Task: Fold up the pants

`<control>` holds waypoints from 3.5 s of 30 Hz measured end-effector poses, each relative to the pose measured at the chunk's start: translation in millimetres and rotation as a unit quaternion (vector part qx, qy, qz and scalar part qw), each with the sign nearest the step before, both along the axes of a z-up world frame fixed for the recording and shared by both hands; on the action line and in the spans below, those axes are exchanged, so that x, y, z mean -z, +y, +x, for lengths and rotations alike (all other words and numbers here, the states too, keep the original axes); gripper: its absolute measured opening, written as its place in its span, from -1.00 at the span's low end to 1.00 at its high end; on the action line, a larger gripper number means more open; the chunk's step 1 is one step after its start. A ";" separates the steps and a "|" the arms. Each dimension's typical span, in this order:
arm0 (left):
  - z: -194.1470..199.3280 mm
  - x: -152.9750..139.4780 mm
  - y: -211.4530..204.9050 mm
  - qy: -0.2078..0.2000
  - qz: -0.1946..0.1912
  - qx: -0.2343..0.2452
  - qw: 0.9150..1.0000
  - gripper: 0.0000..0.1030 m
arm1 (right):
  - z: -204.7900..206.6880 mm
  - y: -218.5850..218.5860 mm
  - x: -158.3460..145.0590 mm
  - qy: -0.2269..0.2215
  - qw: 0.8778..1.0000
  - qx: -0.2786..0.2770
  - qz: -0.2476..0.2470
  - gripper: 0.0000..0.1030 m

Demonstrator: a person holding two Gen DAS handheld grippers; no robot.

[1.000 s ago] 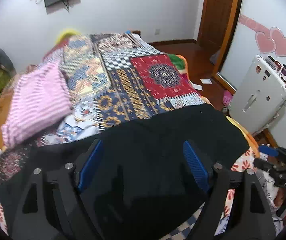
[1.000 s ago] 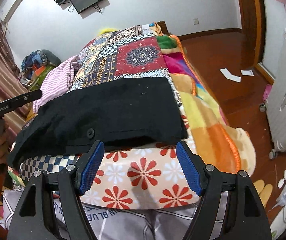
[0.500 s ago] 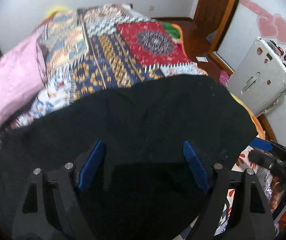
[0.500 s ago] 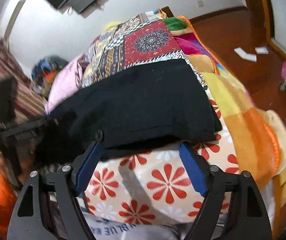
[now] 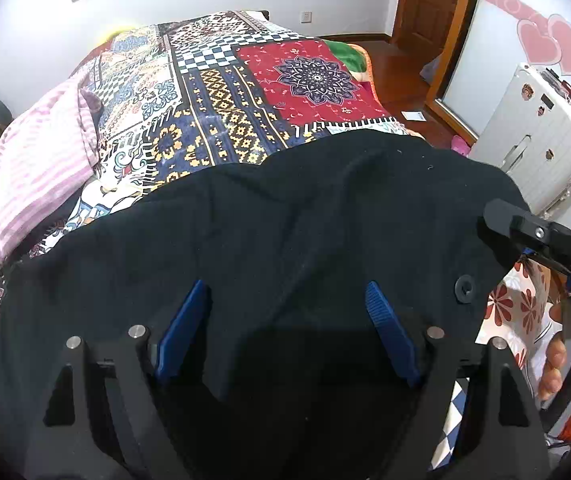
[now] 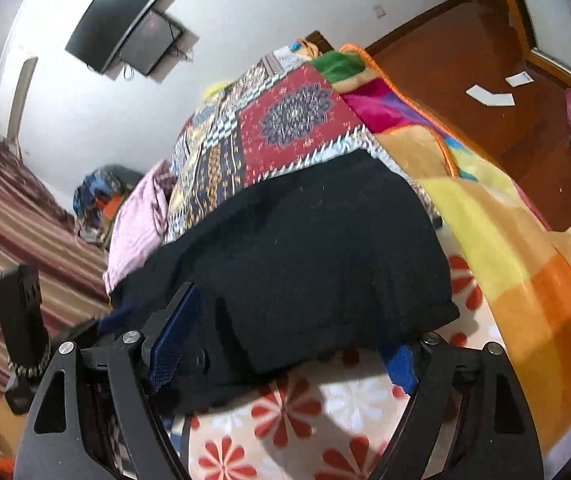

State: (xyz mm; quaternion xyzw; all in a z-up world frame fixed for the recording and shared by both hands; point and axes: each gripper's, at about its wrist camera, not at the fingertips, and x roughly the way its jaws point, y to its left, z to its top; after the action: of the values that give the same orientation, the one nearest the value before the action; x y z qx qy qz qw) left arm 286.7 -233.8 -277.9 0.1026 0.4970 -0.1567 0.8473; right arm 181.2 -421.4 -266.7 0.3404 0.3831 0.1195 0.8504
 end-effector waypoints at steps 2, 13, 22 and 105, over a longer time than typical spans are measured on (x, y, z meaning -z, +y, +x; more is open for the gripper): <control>-0.7 -0.2 -0.9 -0.001 0.002 0.001 1.000 0.60 | -1.5 -1.3 1.1 -0.004 1.000 0.008 -0.003 0.14; -0.3 -0.5 -0.9 -0.003 0.003 0.002 1.000 0.61 | -5.5 9.5 -31.8 -0.061 0.993 -0.003 -0.098 -0.44; -6.3 -31.8 23.1 0.003 -0.060 -0.015 0.998 0.60 | -2.5 22.1 -81.4 -0.133 0.982 -0.024 -0.134 -0.48; -10.4 -34.7 105.8 -0.001 -0.058 -0.075 0.995 0.60 | -27.6 -27.2 15.6 0.060 0.995 0.042 0.061 -0.55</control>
State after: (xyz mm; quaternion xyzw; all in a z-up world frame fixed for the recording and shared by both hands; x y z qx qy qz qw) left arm 276.4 -128.0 -243.1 0.0158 0.4924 -0.1208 0.8618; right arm 153.7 -448.6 -282.4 0.4145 0.4108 0.0862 0.8075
